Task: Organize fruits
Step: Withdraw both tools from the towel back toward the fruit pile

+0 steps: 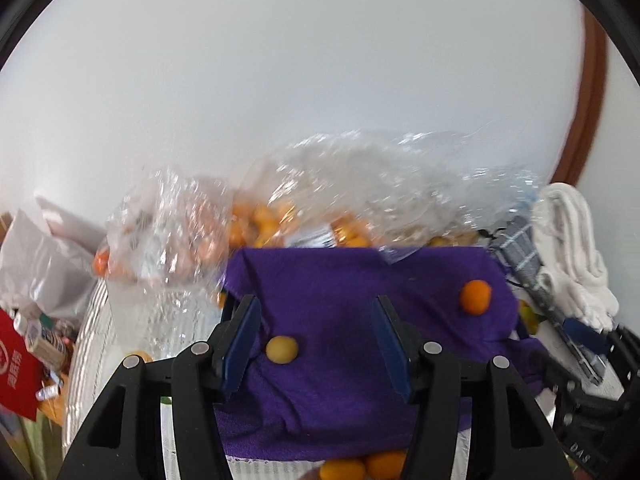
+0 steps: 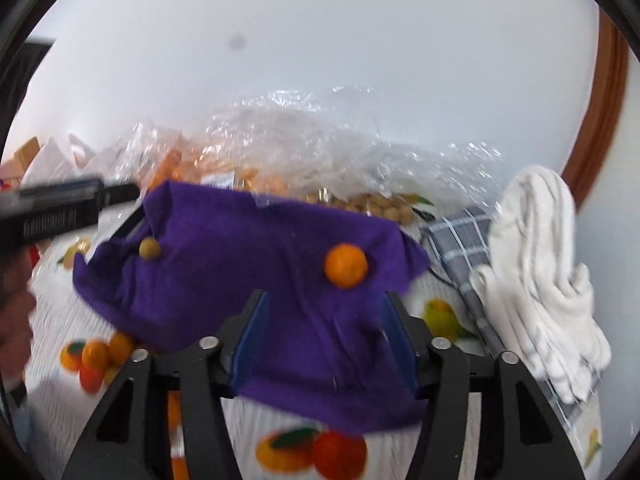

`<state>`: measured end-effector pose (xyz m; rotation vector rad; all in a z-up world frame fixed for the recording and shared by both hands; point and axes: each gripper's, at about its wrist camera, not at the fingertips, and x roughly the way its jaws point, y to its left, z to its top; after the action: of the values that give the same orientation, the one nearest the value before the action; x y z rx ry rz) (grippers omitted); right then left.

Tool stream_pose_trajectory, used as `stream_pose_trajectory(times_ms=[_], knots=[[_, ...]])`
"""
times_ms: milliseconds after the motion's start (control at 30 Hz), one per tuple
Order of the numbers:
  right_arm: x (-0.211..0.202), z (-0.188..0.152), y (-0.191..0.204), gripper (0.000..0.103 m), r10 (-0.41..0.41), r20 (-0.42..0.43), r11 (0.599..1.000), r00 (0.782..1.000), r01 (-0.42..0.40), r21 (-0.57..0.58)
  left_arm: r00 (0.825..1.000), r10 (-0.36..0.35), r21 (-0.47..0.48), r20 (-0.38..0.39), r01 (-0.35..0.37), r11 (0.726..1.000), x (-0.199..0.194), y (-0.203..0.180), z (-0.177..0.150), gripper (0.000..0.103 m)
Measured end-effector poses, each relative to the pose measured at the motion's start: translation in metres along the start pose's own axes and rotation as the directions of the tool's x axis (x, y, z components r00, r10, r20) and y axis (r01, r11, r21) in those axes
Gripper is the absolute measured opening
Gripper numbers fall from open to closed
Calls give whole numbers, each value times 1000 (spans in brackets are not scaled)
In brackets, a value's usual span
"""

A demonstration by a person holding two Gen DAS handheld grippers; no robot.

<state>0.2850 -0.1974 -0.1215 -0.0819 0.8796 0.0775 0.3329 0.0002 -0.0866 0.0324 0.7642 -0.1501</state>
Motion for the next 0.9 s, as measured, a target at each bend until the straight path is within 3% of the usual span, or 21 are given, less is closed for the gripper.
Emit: stream_pose_trajectory(times_ms=[133, 233, 333, 467, 667, 800, 900], knots=[[-27, -20, -5, 52, 24, -26, 999, 999, -24, 24, 999, -42, -35, -22, 42, 999, -9, 0, 3, 55], [-38, -37, -7, 51, 34, -54, 998, 998, -31, 53, 999, 31, -71, 7, -30, 997, -27, 10, 3, 55], [-45, -55, -3, 51, 60, -88, 996, 994, -54, 68, 999, 42, -109, 30, -39, 993, -47, 29, -4, 55], [-51, -78, 10, 51, 82, -90, 996, 993, -78, 51, 999, 38, -140, 22, -34, 990, -59, 52, -39, 55], [-47, -107, 35, 55, 271, -109, 961, 956, -262, 94, 999, 32, -132, -23, -35, 991, -57, 79, -109, 57], [-40, -119, 59, 55, 304, -131, 952, 944, -298, 67, 1000, 17, -176, -16, -20, 984, -53, 91, -134, 67], [-32, -123, 74, 55, 309, -155, 951, 938, -304, 53, 998, 43, -208, -41, -50, 977, -48, 96, -139, 67]])
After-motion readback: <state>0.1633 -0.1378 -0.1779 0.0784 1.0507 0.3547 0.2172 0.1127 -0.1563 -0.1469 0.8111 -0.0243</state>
